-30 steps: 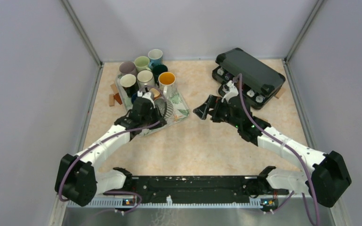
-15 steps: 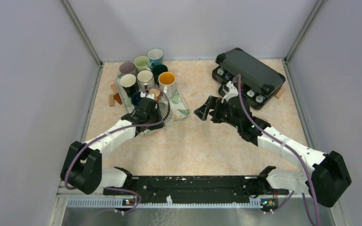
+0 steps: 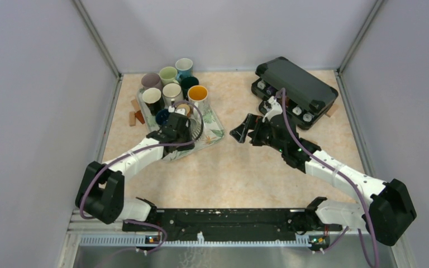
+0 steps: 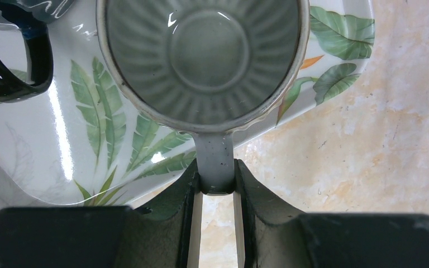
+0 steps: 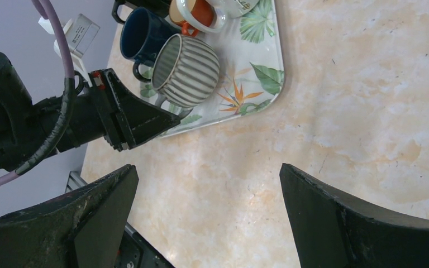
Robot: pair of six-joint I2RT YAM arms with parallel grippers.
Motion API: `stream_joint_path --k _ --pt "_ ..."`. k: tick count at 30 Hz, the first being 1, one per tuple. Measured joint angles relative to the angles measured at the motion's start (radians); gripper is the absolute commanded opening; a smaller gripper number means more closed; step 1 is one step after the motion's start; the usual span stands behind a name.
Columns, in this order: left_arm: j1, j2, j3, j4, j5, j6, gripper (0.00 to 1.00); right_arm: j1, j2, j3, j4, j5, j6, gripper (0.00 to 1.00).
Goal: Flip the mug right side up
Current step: Place the cup on the tray, then reset both arms
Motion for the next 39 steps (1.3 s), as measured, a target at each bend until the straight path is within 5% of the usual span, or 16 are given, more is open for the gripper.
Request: stream_joint_path --k 6,33,39 --pt "0.000 0.009 0.010 -0.008 -0.002 0.014 0.21 0.000 0.000 0.001 0.000 -0.001 0.000 0.99" --pt "0.000 0.035 0.018 -0.006 -0.005 0.032 0.54 0.000 0.000 0.014 0.000 -0.005 0.000 0.99" --pt "0.000 0.017 0.034 -0.028 0.005 0.042 0.78 0.000 0.000 0.014 -0.001 -0.004 0.000 0.99"
